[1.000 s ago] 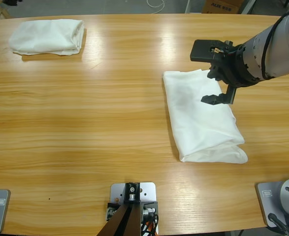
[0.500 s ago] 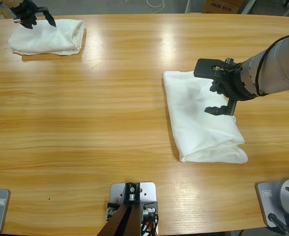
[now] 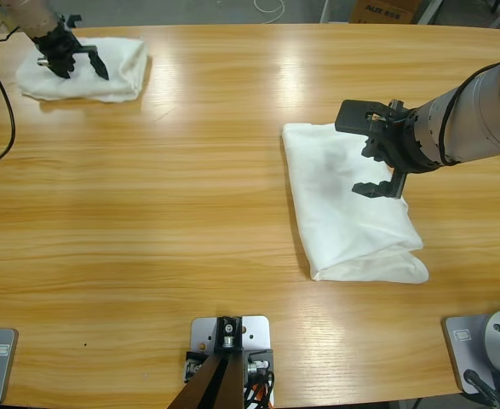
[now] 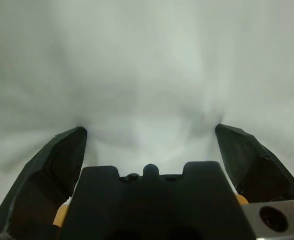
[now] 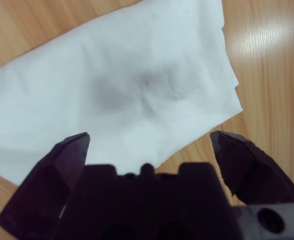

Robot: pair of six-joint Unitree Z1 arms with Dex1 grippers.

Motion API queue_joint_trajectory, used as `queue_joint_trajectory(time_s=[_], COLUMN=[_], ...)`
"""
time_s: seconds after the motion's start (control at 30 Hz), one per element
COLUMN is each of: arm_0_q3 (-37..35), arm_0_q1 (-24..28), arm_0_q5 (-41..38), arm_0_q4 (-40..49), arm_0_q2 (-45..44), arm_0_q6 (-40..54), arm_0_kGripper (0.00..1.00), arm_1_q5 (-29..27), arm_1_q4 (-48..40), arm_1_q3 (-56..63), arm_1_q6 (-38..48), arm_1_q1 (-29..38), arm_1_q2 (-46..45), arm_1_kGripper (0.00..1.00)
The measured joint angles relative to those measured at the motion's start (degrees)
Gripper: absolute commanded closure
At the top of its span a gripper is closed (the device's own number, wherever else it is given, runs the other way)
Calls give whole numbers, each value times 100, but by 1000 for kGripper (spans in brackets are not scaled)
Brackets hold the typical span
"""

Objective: Fold clothes

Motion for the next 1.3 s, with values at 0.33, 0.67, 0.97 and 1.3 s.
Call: queue_joint_trajectory(time_s=[0.33, 0.67, 0.97, 1.3], arm_0_q3=[3838, 7363, 8030, 7963], arm_0_q1=[-1059, -3331, -4041, -4094], arm_0_q5=[-13, -124, -251, -538], arm_0_q4=[-1979, -4753, -4941, -3545], arm_0_q2=[-1689, -3387, -3849, -4864], arm_0_q6=[1110, 3485, 4560, 4595], arm_0_kGripper=[4, 162, 170, 165], arm_1_q5=[-1, -4, -9, 1628], arm_1_q4=[0, 0, 0, 173], arm_1_q3=[44, 120, 188, 146], arm_1_q6=[18, 90, 270, 1043], arm_1_q1=[-1, -10, -40, -1817], arm_1_q2=[-161, -306, -499, -1024], arm_1_kGripper=[0, 0, 0, 0])
